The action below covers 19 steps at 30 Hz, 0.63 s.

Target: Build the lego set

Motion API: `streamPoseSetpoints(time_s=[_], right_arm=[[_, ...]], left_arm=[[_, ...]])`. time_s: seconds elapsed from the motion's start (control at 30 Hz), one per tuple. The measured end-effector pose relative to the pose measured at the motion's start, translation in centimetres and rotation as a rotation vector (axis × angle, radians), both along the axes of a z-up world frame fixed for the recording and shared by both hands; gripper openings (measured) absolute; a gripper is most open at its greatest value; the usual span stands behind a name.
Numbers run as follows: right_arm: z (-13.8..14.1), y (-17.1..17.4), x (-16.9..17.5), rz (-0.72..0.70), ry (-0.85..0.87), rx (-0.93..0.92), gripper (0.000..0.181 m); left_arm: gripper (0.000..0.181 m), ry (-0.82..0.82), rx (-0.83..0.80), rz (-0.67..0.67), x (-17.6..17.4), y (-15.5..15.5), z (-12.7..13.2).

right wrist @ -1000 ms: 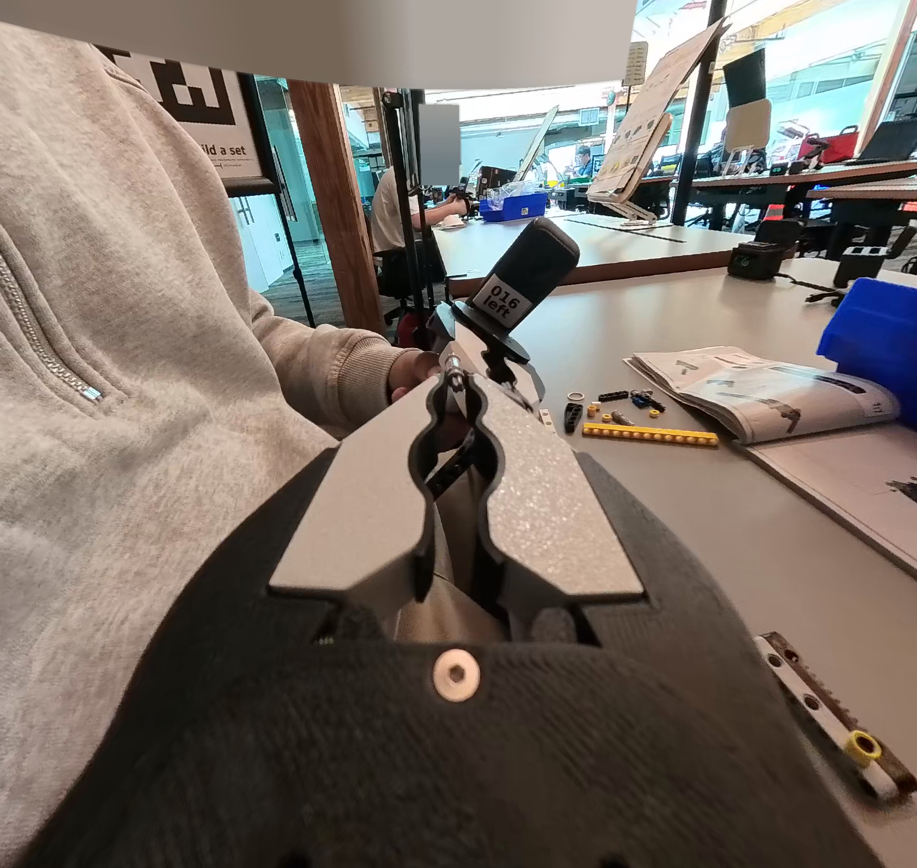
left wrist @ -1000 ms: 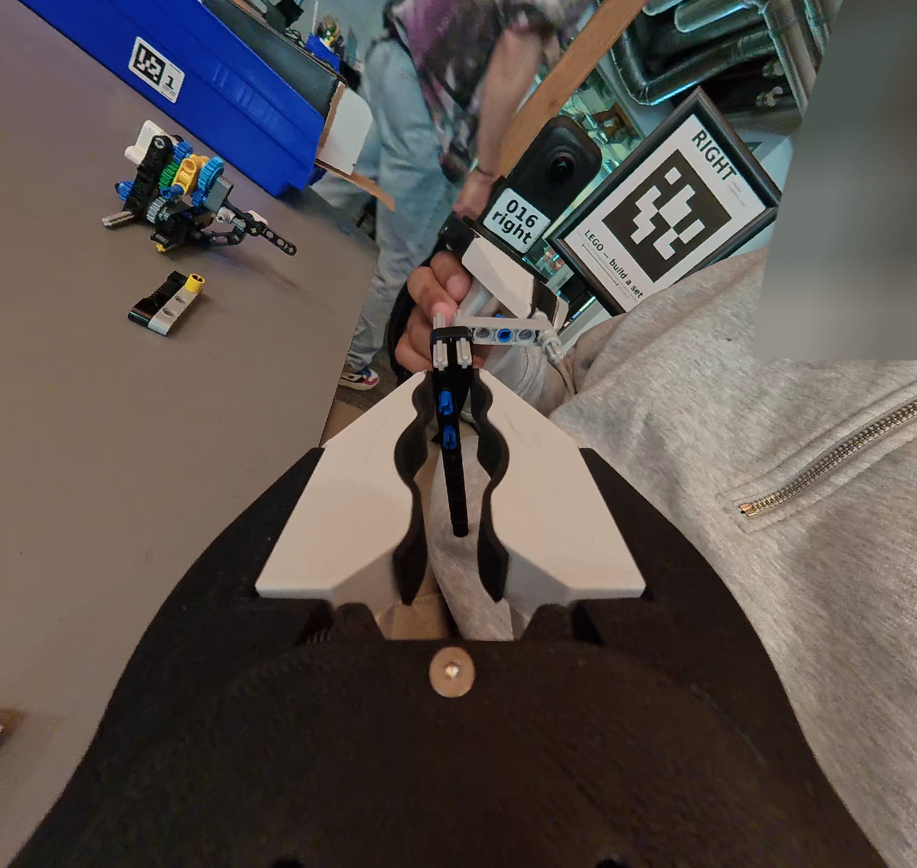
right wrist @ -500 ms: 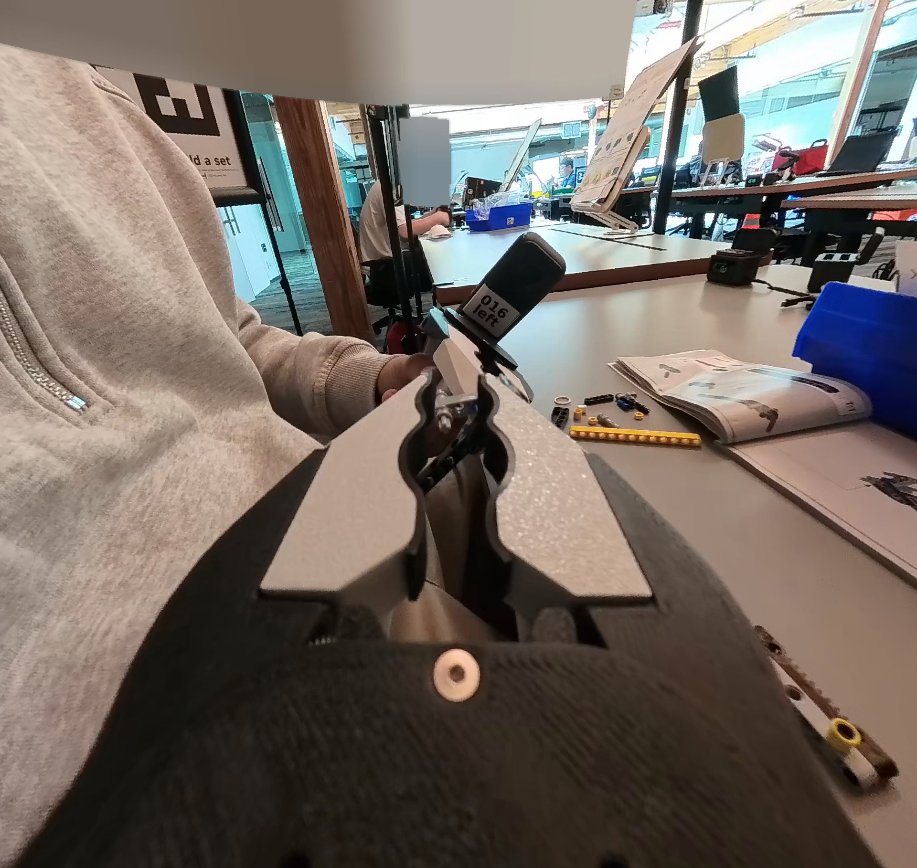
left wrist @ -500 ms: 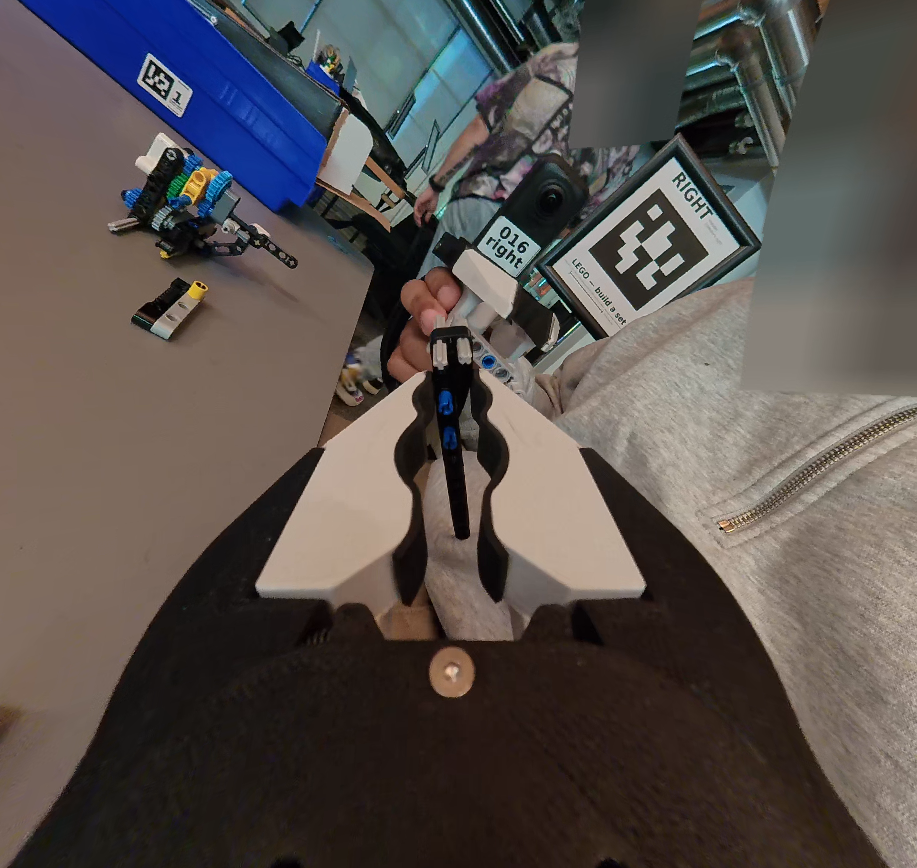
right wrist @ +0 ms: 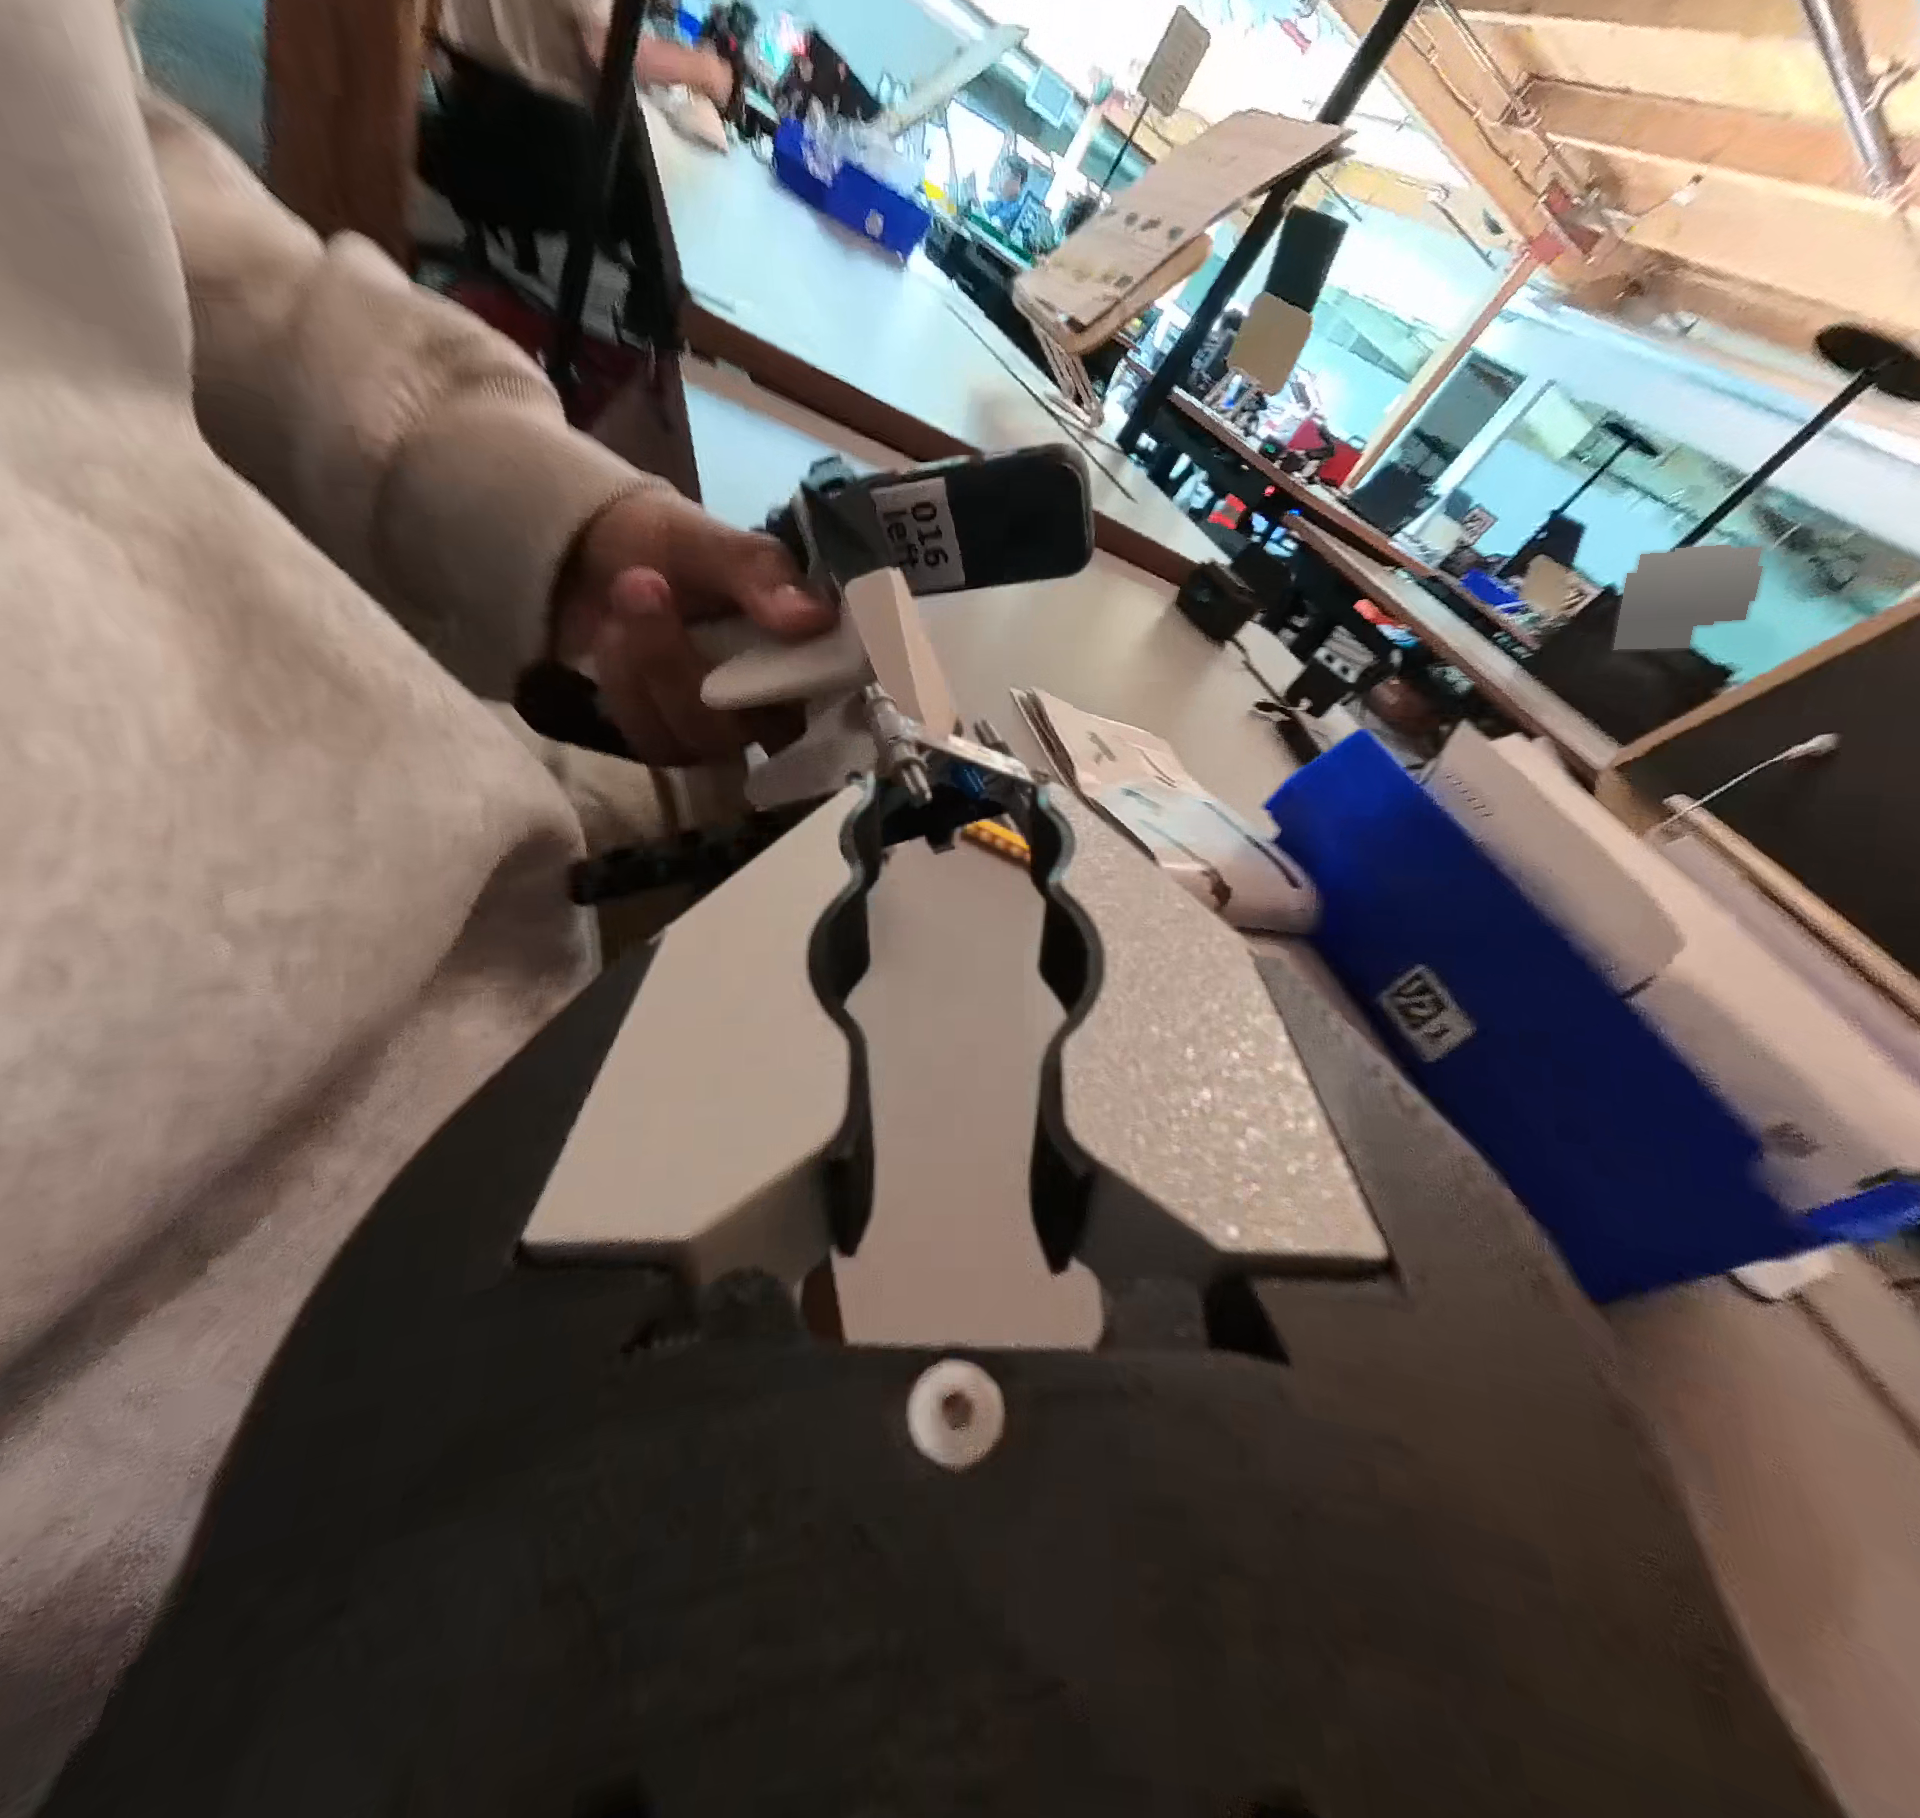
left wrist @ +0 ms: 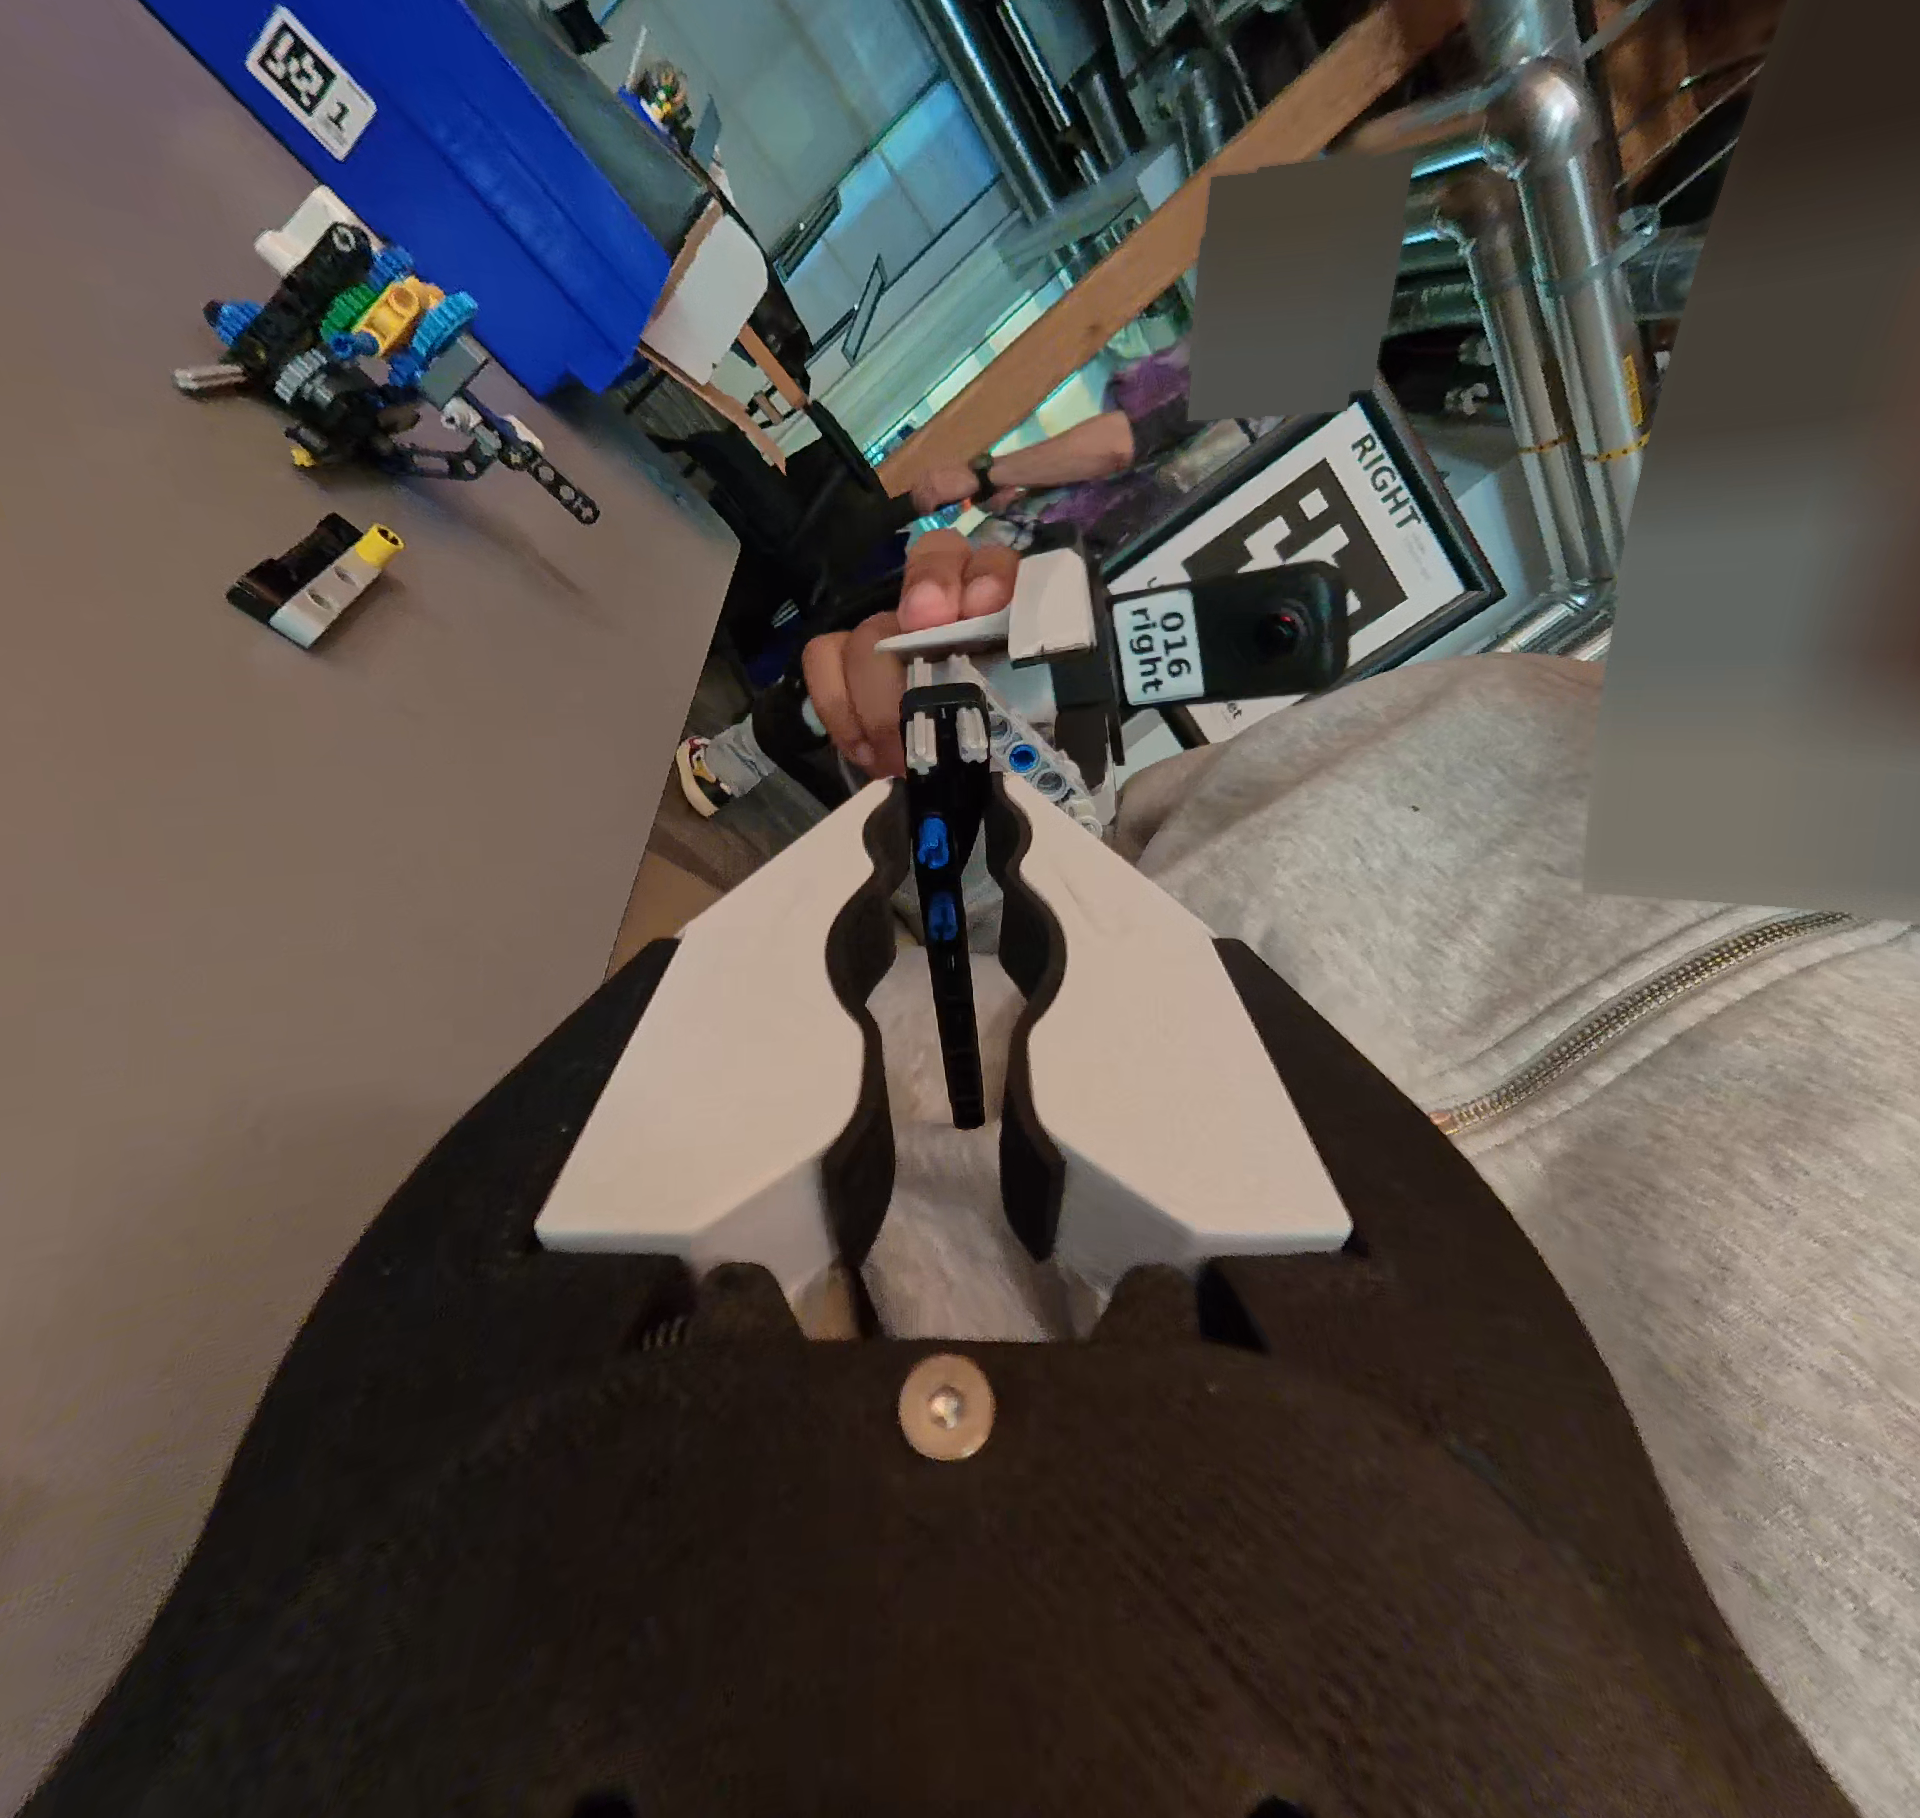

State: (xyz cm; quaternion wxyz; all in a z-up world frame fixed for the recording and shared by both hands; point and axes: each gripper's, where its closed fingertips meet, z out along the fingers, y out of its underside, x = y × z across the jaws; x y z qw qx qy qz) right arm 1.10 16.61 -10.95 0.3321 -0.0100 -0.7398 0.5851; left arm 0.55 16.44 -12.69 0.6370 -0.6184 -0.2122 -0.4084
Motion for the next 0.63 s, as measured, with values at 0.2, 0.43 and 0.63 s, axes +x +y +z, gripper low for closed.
streamPoseSetpoints(time_s=[0.2, 0.43, 0.63], right_arm=[[-1.1, -0.8, 0.4, -0.012, 0.100, 0.123, 0.024], [-0.6, -0.5, 0.5, 0.041, -0.048, 0.005, 0.008], [-0.3, -0.3, 0.2, 0.065, -0.167, -0.081, 0.007]], left_arm=[[0.010, 0.043, -0.075, -0.037, 0.9, 0.6, -1.2], [0.010, 0.093, -0.123, -0.052, 1.5, 0.9, -1.9], [0.010, 0.119, -0.136, -0.053, 1.7, 1.0, -2.1]])
